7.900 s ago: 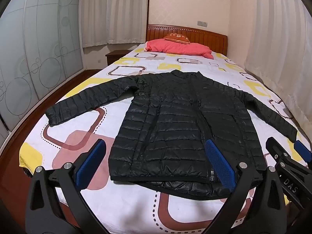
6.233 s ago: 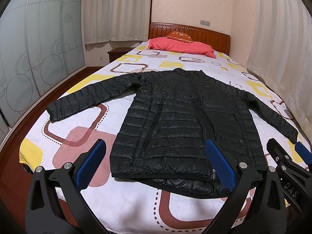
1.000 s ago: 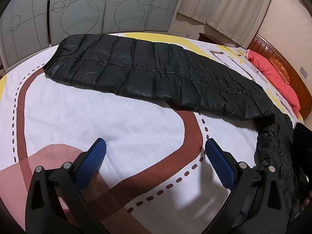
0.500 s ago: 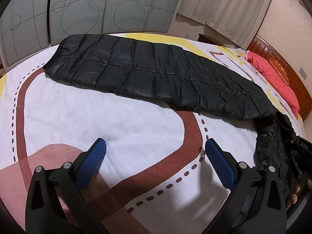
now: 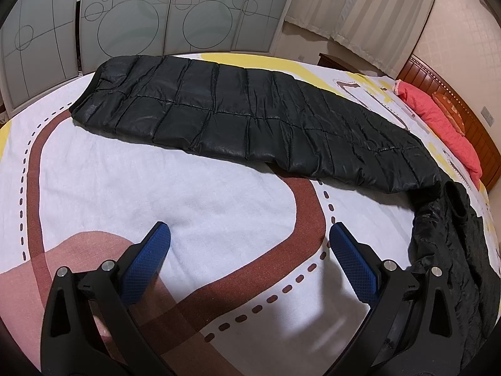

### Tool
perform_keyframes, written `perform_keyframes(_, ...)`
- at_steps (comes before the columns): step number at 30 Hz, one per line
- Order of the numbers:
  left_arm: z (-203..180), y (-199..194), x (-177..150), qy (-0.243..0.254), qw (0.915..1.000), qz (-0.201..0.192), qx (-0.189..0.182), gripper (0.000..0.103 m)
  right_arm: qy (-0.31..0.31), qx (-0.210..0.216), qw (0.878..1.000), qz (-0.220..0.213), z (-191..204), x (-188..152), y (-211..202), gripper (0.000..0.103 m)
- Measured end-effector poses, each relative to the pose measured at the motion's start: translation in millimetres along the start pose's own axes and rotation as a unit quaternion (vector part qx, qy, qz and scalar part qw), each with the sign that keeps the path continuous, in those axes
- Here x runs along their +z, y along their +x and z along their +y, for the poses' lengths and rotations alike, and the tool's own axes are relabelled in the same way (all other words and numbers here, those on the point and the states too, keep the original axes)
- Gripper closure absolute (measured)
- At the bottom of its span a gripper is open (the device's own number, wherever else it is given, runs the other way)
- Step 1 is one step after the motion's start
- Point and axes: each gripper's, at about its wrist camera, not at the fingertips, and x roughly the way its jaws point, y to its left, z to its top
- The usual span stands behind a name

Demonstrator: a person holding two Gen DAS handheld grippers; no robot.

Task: Fold large clothes
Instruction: 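Lay the sleeve on the jacket body and open the right tool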

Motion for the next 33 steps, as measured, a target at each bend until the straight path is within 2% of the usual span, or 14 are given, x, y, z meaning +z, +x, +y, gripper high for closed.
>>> perform_keyframes(4,-2,1,0,0.003,1.0,0.001,0.004,0.002,0.025,-0.065,0.997,0.035,-61,-7,27,0.061)
perform_keyframes(6,-3,1,0,0.005,1.0,0.001,0.006,0.002,0.035,-0.056,0.996,0.065,-74,-22,44,0.062)
perform_keyframes(10,-5,2,0,0.009,0.9999,0.002,0.01,0.002,0.015,-0.054,0.996,0.067,-67,-33,53,0.062)
perform_keyframes(12,-5,3,0,0.01,0.9999,0.003,0.012,0.002,0.007,-0.061,0.996,0.065,-59,-23,50,0.062)
perform_keyframes(14,-5,3,-1,0.01,0.9999,0.003,0.012,0.002,0.018,-0.05,0.998,0.046,-54,-9,46,0.062)
perform_keyframes(17,-6,4,0,0.013,0.9998,0.003,0.014,0.002,0.016,-0.059,0.998,0.026,-45,12,54,0.062)
perform_keyframes(19,-6,5,0,0.014,0.9998,0.004,0.016,0.002,0.013,-0.066,0.997,0.028,-51,16,67,0.061)
perform_keyframes(22,-6,5,0,0.013,0.9998,0.004,0.015,0.002,0.02,-0.082,0.993,0.082,-62,7,106,0.058)
perform_keyframes(24,-6,5,0,0.013,0.9998,0.003,0.015,0.002,0.013,-0.097,0.992,0.075,-54,12,105,0.058)
perform_keyframes(27,-6,6,0,0.013,0.9998,0.003,0.014,0.002,0.021,-0.074,0.996,0.053,-39,28,96,0.058)
perform_keyframes(29,-5,6,0,0.013,0.9998,0.004,0.014,0.002,0.008,-0.075,0.996,0.049,-28,32,101,0.051)
perform_keyframes(30,-5,6,0,0.013,0.9998,0.004,0.014,0.002,0.0,-0.077,0.996,0.05,-22,32,108,0.039)
perform_keyframes(33,-5,5,0,0.013,0.9998,0.004,0.014,0.002,-0.006,-0.08,0.993,0.087,-19,25,138,0.035)
